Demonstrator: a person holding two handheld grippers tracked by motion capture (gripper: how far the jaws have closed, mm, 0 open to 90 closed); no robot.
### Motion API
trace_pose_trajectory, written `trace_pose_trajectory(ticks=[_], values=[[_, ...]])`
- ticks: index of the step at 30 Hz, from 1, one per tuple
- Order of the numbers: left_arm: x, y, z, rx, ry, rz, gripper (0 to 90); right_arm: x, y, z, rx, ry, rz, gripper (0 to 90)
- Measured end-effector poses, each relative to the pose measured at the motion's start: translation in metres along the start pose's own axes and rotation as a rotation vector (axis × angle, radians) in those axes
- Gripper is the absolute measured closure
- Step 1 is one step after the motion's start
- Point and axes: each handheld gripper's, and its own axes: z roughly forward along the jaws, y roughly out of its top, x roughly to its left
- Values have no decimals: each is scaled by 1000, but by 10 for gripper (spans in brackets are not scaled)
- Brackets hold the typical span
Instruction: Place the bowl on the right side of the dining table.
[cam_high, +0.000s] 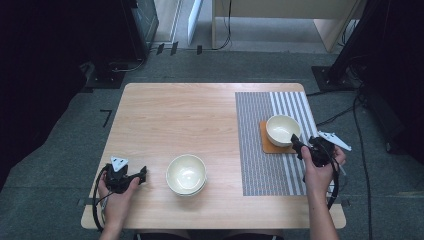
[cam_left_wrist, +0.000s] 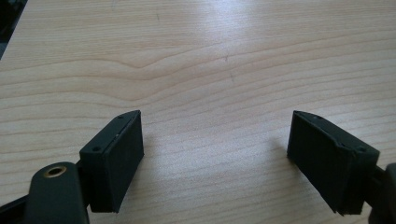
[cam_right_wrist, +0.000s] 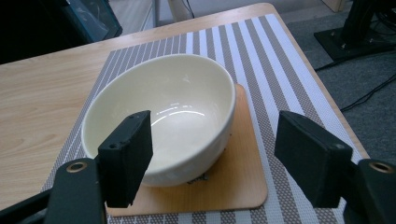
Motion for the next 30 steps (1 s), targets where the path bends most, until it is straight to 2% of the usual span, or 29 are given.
trace_pose_trajectory(ticks=[30], values=[[0, 0, 0, 0, 0, 0, 181, -21, -34, -25, 27, -9, -7, 283]])
